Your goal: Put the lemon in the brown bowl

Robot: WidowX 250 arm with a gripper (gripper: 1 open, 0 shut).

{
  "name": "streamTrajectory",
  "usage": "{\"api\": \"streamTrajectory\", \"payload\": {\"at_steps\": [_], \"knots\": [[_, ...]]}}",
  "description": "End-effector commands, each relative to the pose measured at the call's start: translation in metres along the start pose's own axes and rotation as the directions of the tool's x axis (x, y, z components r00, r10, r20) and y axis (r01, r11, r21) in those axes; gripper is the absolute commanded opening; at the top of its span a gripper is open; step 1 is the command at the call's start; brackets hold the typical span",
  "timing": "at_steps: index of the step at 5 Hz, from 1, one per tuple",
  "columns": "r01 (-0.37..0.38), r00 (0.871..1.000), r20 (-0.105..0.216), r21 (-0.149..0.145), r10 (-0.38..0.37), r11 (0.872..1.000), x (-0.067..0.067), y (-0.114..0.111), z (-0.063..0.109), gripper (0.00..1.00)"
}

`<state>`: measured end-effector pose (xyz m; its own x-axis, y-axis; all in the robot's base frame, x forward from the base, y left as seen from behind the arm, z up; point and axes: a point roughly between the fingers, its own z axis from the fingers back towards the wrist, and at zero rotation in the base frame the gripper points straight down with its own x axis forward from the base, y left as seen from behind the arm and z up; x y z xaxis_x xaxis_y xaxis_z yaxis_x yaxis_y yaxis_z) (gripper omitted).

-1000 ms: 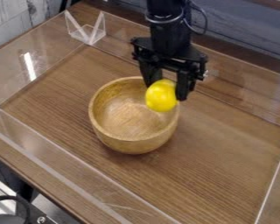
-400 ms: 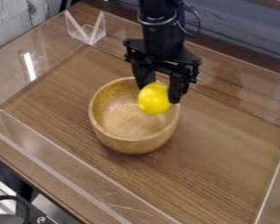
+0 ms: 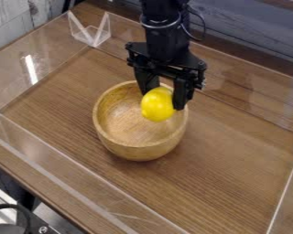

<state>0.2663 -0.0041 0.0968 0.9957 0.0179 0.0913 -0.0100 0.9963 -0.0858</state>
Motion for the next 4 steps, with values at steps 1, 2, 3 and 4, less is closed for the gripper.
{"api": "streamTrajectory", "payload": {"at_steps": [1, 2, 3, 4], "knots": [[0.000, 0.998, 0.065, -0.002, 0.000, 1.000, 0.0071, 0.0011, 0.0169, 1.00], [0.016, 0.998, 0.053, -0.003, -0.016, 1.000, 0.0041, 0.0007, 0.0140, 1.00], [0.028, 0.999, 0.044, -0.003, -0.028, 1.000, 0.0022, 0.0006, 0.0093, 1.00], [0.040, 0.999, 0.035, -0.004, -0.040, 0.999, -0.0002, 0.0020, 0.0075, 1.00]]}}
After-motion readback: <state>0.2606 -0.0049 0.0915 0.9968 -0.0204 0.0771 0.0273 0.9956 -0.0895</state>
